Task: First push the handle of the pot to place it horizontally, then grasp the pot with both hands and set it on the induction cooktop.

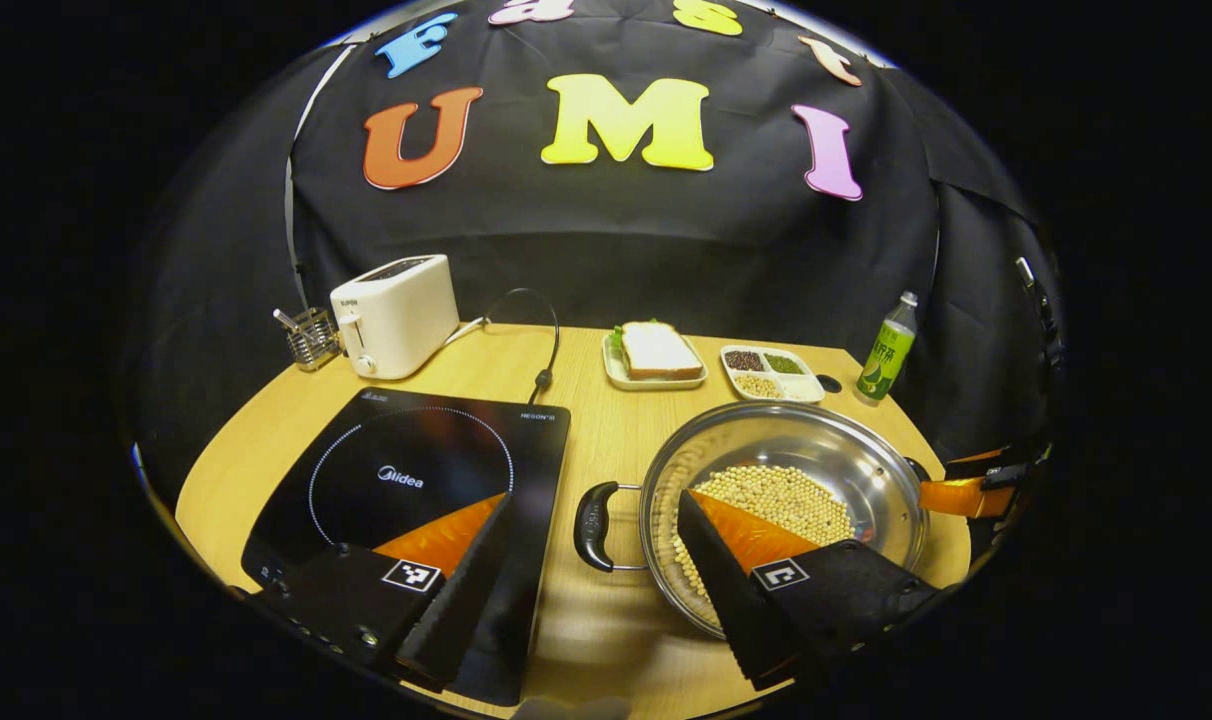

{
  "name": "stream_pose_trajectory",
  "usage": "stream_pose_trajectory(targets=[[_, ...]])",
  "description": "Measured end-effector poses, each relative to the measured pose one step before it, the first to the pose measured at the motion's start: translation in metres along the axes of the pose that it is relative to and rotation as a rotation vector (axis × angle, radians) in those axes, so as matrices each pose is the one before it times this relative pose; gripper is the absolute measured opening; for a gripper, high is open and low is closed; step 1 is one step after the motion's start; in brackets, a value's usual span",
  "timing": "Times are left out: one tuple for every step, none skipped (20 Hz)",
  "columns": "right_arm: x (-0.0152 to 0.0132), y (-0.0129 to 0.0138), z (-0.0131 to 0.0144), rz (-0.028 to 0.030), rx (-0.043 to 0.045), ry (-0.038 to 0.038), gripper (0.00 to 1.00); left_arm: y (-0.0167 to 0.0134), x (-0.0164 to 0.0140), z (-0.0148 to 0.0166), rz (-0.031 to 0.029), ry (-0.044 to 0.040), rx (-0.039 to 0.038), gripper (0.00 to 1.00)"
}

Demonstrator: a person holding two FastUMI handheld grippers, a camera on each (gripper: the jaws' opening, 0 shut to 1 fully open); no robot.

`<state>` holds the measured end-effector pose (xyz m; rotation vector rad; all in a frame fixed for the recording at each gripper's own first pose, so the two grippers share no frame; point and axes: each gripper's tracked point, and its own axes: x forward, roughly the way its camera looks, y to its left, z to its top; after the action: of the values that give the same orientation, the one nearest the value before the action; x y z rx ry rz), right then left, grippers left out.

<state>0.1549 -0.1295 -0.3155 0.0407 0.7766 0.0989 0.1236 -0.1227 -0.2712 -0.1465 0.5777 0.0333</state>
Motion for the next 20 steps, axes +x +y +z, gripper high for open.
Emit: stream_pose_trajectory(targets=[[0.00534, 0.00004, -0.00014, -0.0046, 0.00343, 0.00352, 0.84, 0.0014, 0.00706, -0.00396, 0.00548, 0.01434, 0.0049, 0.97], [0.00321, 0.0006, -0.0001, -0.00541, 0.00029, 0.00818, 0.82, -0.00167, 0.00632, -0.00342, -0.00516, 0.0152, -0.00361, 0.97], [0.00318, -0.00167, 0.00078, -0.00786, -0.00407, 0.00103, 0.84, -0.00182, 0.00431, -0.00343, -0.00526, 0.01664, 0.00056, 0.97], [0.0028, -0.00094, 0.00061, -0.00499, -0.00357, 0.00458, 0.84, -0.00049, 0.00631, -0.00274, -0.00377, 0.01166, 0.00314, 0.97], [0.00276, 0.00079, -0.00093, -0.00371, -0.00155, 0.00458, 0.84, -0.00134, 0.00523, -0.00272, -0.00352, 0.00973, 0.00232, 0.97], [0.00286, -0.0005, -0.0003, -0.00354, -0.00145, 0.0076, 0.84, -0.00285, 0.00571, -0.00304, -0.00367, 0.01101, 0.00014, 0.97], [0.00276, -0.00072, -0.00059, -0.00306, -0.00038, 0.00686, 0.84, -0.0014, 0.00444, -0.00167, -0.00257, 0.00667, 0.00323, 0.97], [0.00227, -0.00051, 0.00044, -0.00433, -0.0023, 0.0043, 0.84, -0.00088, 0.00445, -0.00248, -0.0021, 0.00873, 0.0038, 0.97], [0.00247, 0.0001, -0.00088, -0.00293, -0.00212, 0.00516, 0.84, -0.00157, 0.00304, -0.00364, 0.00067, 0.01741, 0.00167, 0.97], [0.00205, -0.00037, -0.00047, -0.00164, -0.00187, 0.00581, 0.84, -0.00035, 0.00336, 0.0052, -0.00028, -0.01944, 0.01606, 0.97], [0.00222, 0.00084, -0.00031, -0.00146, 0.00034, 0.00568, 0.81, -0.00681, 0.00242, -0.00091, -0.01999, 0.01022, 0.00001, 0.97], [0.0007, 0.0, -0.00028, -0.0012, -0.00218, 0.00394, 0.84, -0.00528, 0.00222, -0.00256, -0.01621, 0.01608, -0.00535, 0.96], [0.00057, -0.00048, -0.00053, -0.0006, 0.00096, 0.0048, 0.84, -0.00303, 0.00238, -0.00269, -0.00805, 0.01475, -0.00741, 0.95], [0.00028, -0.00018, -0.00021, -0.00096, -0.00158, 0.00502, 0.83, 0.00003, 0.00078, -0.00213, 0.00846, 0.01358, -0.00133, 0.95], [0.00109, 0.00051, -0.00079, -0.00026, -0.00238, 0.00393, 0.83, 0.0024, 0.00271, 0.00027, 0.00639, 0.00136, 0.00084, 0.95], [0.00033, -0.00061, -0.0004, 0.00077, -0.00383, 0.00491, 0.83, 0.00023, 0.0019, -0.00006, 0.00629, 0.0028, -0.00392, 0.94], [0.00164, 0.00056, -0.00128, 0.0028, -0.00057, 0.00705, 0.83, 0.00315, 0.00048, -0.00187, 0.01459, 0.00705, -0.00087, 0.92], [-0.00032, 0.00012, -0.00004, -0.00078, 0.00588, 0.00359, 0.77, 0.00434, 0.00071, -0.00016, 0.01523, 0.0014, 0.00019, 0.9], [0.00041, -0.00032, -0.00074, -0.00281, 0.00066, 0.0073, 0.73, 0.00127, 0.00156, -0.00099, 0.00106, 0.00553, -0.00319, 0.81], [0.00108, -0.00058, 0.0, -0.00464, 0.00592, 0.01091, 0.72, 0.0002, 0.00184, 0.00016, -0.00134, 0.00708, -0.0084, 0.74]])
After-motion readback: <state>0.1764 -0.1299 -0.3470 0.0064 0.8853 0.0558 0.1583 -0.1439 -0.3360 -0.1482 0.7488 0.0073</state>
